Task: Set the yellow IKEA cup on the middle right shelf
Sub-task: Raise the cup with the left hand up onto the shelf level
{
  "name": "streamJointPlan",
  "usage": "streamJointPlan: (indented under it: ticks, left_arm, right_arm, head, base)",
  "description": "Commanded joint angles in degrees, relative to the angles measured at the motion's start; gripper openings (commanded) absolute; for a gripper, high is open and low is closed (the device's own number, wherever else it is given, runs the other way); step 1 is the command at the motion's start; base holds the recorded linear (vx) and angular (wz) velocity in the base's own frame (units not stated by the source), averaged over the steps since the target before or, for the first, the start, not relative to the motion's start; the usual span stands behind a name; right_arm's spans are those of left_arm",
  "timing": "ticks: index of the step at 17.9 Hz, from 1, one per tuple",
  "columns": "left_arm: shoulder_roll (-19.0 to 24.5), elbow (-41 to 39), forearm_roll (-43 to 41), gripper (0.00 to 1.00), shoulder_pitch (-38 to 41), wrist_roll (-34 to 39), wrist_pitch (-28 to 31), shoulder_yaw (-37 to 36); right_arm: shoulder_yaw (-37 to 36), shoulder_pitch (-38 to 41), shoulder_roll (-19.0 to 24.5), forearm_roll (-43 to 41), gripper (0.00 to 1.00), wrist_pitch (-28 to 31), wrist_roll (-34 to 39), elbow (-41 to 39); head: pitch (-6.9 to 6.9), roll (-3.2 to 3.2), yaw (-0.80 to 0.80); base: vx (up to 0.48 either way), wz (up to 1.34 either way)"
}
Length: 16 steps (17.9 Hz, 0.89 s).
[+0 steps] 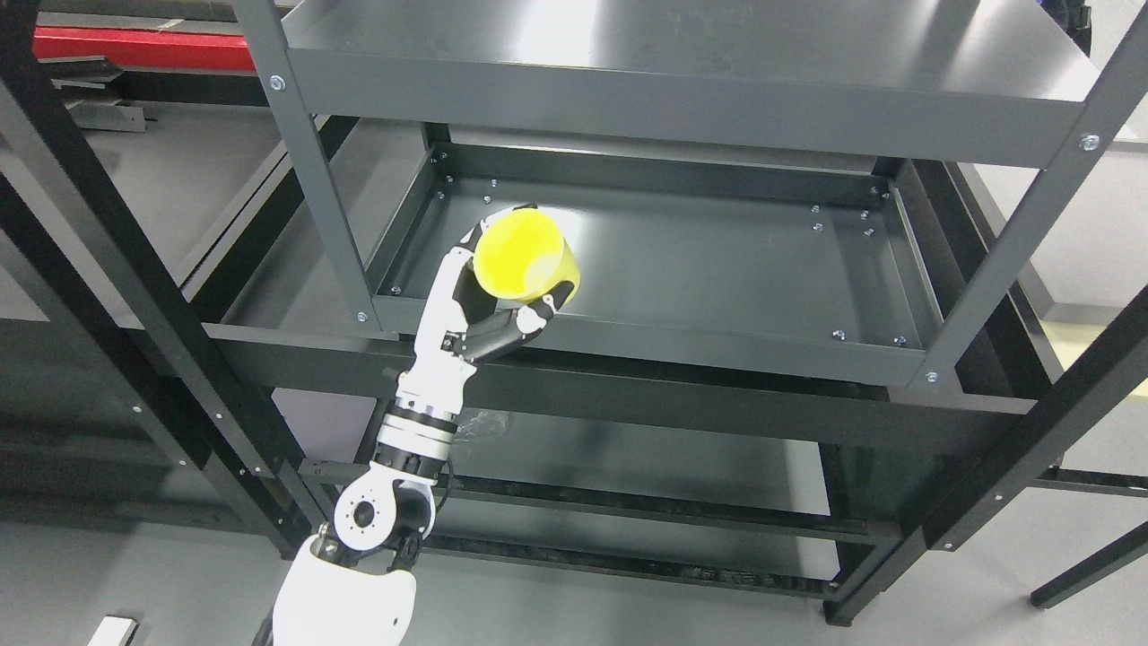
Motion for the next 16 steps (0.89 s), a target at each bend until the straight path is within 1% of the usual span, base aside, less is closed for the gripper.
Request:
streamJointPlan:
  ticks: [1,4,5,7,9,11,13,16]
  left_arm:
    - [1.0,-2.64,-0.04,0.02,-3.1,-0.06,-5.81,-8.38]
    - [1.0,-5.11,-0.13,0.02,-2.22,-0.14,-10.74,-12.62]
    - [1.0,-5.2,-0.3,0.02,-2.13,-0.32,-13.71,-13.15]
    - [1.0,-5.38,-0.74,0.02,-3.0,-0.67,-18.99,-12.9]
    - [1.0,-5.55,-0.74,0.02,-5.89,-0.67,-22.34,-11.41]
    - [1.0,-5.82,-0.74,0.02,-10.55,-0.67,-22.8,-9.47]
    - [1.0,-5.91,-0.74,0.02,-14.51,-0.67,-21.75,-9.2]
    - [1.0,-5.82,0.04,0.01,-17.94,1.6,-15.96,-11.74]
  right_arm:
    - [0.97,0.81,-1.0,-1.41,0.99,0.03,-0.04,0.0]
    - [0.97,0.81,-1.0,-1.41,0.99,0.03,-0.04,0.0]
    - [0.97,0.81,-1.0,-1.41,0.99,0.03,-0.04,0.0]
    - [0.97,0.81,-1.0,-1.41,0.99,0.03,-0.04,0.0]
    - [0.97,0.81,-1.0,-1.41,0.99,0.03,-0.04,-0.08]
    - [0.97,0.81,-1.0,-1.41,0.99,0.03,-0.04,0.0]
    - [0.97,0.81,-1.0,-1.41,0.99,0.03,-0.04,0.0]
    - [0.97,0.81,-1.0,-1.41,0.99,0.03,-0.04,0.0]
  head:
    - [0.0,0.0,0.0]
    - [0.0,0.0,0.0]
    - [0.0,0.0,0.0]
    - [0.0,0.0,0.0]
    - [-0.01,0.0,0.0]
    - [-0.01,0.0,0.0]
    - [-0.01,0.0,0.0]
    - [-0.01,0.0,0.0]
  base:
    - [0.015,-0.03]
    - [0.03,-0.01]
    - [0.042,0.0]
    - [0.028,-0.02]
    - [0.007,-0.03]
    - [-0.009,0.01]
    - [0.0,0.0]
    - [0.0,0.0]
